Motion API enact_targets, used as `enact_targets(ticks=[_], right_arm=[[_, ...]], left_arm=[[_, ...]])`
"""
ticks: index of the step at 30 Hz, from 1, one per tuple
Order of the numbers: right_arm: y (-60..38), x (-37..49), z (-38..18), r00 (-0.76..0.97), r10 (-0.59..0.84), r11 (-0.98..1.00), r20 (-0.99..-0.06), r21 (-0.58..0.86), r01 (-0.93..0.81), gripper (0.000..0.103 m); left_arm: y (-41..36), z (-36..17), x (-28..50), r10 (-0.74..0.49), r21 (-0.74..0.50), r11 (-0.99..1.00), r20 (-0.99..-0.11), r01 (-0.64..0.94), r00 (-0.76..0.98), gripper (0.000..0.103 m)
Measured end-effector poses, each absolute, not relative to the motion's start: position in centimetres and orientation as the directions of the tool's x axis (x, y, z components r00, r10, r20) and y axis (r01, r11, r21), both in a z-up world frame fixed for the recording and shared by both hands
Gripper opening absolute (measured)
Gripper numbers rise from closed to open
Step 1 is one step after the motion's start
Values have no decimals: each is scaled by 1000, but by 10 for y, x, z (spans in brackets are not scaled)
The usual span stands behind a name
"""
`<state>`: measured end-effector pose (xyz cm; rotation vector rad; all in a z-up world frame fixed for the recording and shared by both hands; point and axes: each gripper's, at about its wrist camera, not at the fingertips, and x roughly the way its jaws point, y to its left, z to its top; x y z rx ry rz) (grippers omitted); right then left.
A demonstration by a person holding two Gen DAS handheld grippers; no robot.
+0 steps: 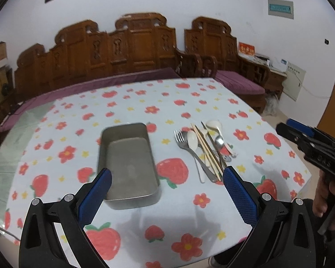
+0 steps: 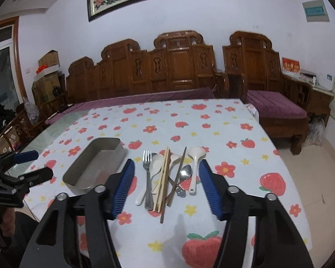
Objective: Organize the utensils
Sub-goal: 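Grasp the steel fork with the left tool while the right tool grasps a white plastic spoon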
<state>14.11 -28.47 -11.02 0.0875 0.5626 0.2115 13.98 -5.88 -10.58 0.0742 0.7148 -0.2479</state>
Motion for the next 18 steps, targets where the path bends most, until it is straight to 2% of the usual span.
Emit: enact_targets(ticks=[7,14,18], right_arm=[[-293,189,-139,784,237,971,-574,151,-183,48],[-300,242,-161,746,235,971,-623,129,-199,42],[-307,269,-196,686,227,972,-691,121,-199,38]], left_arm=[[-76,-128,161,-214,-21,961,-691,277,690,95],[-94,-146,185,-223,-27,955,-723,296,654,82],[-102,-158,197,-225,-30,952,-745,305,628,78]])
